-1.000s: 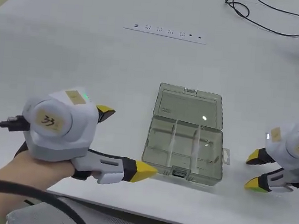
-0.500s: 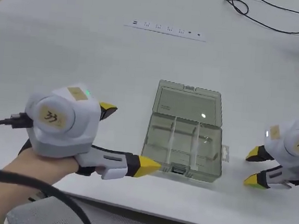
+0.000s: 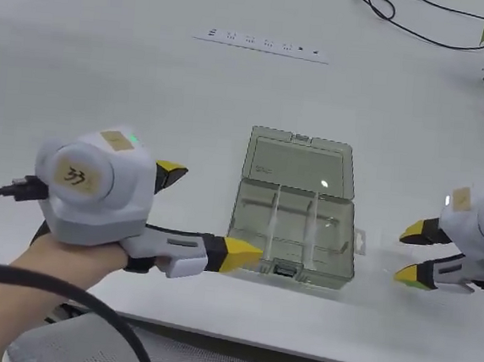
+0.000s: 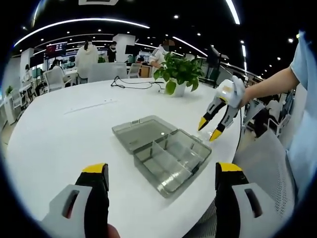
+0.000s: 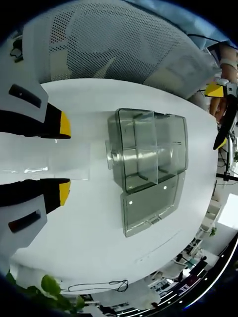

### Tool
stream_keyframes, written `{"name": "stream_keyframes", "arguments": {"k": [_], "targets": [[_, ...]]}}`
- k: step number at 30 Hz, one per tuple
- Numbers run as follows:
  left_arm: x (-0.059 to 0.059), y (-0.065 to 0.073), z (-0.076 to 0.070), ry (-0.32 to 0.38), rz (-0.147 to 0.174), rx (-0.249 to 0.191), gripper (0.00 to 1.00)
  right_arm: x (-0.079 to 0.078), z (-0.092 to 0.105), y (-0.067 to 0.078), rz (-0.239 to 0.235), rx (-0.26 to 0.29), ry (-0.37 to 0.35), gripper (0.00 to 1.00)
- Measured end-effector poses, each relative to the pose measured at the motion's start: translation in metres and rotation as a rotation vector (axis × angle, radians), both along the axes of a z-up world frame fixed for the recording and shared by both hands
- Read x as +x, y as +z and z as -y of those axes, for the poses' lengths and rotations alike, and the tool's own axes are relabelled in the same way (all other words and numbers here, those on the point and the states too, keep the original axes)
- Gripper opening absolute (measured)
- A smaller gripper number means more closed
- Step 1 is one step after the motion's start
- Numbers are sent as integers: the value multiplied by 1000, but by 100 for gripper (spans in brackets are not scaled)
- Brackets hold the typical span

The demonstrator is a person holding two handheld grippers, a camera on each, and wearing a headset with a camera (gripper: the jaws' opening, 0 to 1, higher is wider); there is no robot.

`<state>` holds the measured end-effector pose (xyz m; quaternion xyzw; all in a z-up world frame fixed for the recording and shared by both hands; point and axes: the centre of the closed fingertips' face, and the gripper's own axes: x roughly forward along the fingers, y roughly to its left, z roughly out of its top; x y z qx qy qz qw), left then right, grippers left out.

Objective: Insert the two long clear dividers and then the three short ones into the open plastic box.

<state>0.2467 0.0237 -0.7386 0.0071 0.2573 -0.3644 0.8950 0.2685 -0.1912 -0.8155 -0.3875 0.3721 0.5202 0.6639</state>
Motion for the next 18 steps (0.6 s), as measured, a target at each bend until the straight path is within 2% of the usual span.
{"name": "stream_keyframes", "arguments": {"k": [2, 3, 5, 6, 9, 10, 12, 14, 16, 18], "targets": [[3, -1, 3, 2, -8, -1, 89, 1, -2, 8, 18, 4, 3, 32], [4, -1, 5, 4, -20, -6, 89, 2, -4, 12, 43, 8, 10, 32], [7, -1, 10, 16, -49, -49, 88, 2, -7, 12, 52, 18, 11, 32], [9, 0, 13, 19, -60, -70, 88, 4, -11, 18, 81, 31, 22, 32], [13, 2, 18, 24, -72, -94, 86, 5, -17, 27, 114, 38, 40, 32], [14, 2, 22, 25, -90, -112, 85, 7, -21, 32, 137, 48, 46, 32], [17, 3, 27, 29, -113, -138, 84, 7, -26, 38, 151, 54, 59, 32], [18, 6, 33, 30, -135, -174, 83, 10, -34, 47, 192, 71, 78, 32], [16, 8, 41, 21, -180, -218, 81, 10, -41, 56, 212, 79, 89, 32], [18, 10, 47, 15, -193, -248, 77, 9, -51, 63, 216, 91, 100, 32]]}}
